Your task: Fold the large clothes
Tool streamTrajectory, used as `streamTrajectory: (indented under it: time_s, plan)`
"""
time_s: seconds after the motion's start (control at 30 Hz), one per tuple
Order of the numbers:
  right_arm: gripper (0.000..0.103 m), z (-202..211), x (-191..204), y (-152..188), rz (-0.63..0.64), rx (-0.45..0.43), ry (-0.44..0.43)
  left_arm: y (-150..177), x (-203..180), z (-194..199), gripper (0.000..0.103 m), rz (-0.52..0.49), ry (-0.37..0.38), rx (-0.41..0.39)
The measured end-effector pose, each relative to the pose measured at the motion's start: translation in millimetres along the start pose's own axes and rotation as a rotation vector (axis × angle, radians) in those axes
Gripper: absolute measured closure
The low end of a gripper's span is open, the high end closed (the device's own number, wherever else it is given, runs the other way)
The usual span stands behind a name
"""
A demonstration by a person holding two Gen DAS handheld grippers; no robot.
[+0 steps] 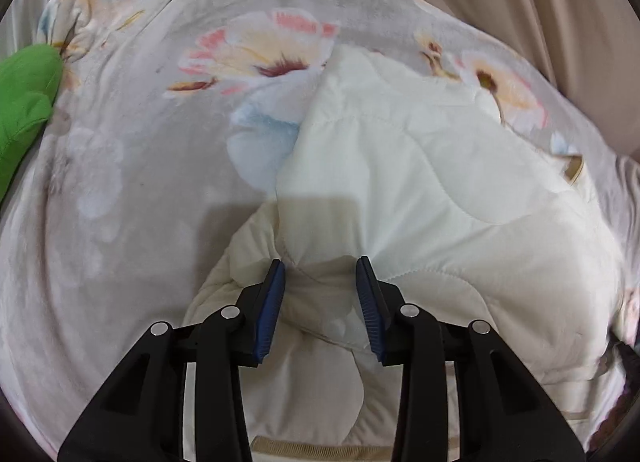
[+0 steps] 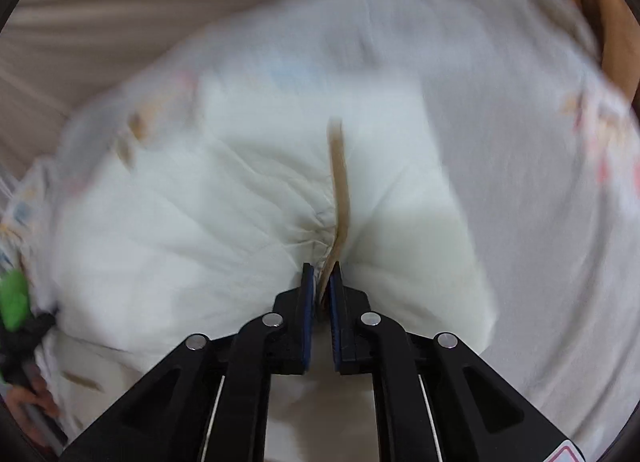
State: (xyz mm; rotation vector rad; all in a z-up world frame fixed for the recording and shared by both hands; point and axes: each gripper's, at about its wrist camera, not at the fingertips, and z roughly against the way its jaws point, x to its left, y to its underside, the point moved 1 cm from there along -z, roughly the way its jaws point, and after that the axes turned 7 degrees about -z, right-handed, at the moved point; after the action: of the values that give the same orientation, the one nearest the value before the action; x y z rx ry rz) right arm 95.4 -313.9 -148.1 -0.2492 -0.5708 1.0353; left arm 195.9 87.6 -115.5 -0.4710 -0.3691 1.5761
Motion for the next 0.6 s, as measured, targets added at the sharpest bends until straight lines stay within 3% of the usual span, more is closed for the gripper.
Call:
streamTrajectory:
  time_s: [0.1, 0.2, 0.27, 0.37, 0.47, 0.53, 0.6]
  plan:
    - [0.095, 30.3, 7.0, -3.0, -0.018, -0.095, 0.014, -2.8, -4.1, -0.7, 0.068, -0.03, -0.033, -0.002]
    - [0.091, 81.5, 17.5, -0.7, -0.004, -0.237, 0.033, -4.2, 1.6, 14.0, 0.068, -0.005, -0.008, -0.01]
    - [0.089, 98.2, 31.9, 6.4, 0.035, -0.27, 0.016, -2.6, 4.3, 32.0, 0.068, 0.019, 0.018, -0.027]
    - [0.09, 95.9, 63.9, 19.6, 0.116, -0.242, -0.063, 1.1, -3.2, 48.8, 0.068, 0.038, 0.054, -0.049]
    - [0.091, 62.1, 94.5, 32.6, 0.171, -0.135, -0.16, 1.6, -22.9, 40.6, 0.068, -0.023, 0.052, -0.032]
    - [0.095, 29.9, 101.8, 37.5, 0.226, -0.063, -0.126, 4.5, -27.5, 22.9, 0.067, -0.049, 0.003, -0.011]
    - [0.103, 15.7, 82.8, 38.7, 0.209, -0.037, -0.074, 7.7, -20.0, 9.2, 0.066, -0.041, -0.034, 0.005]
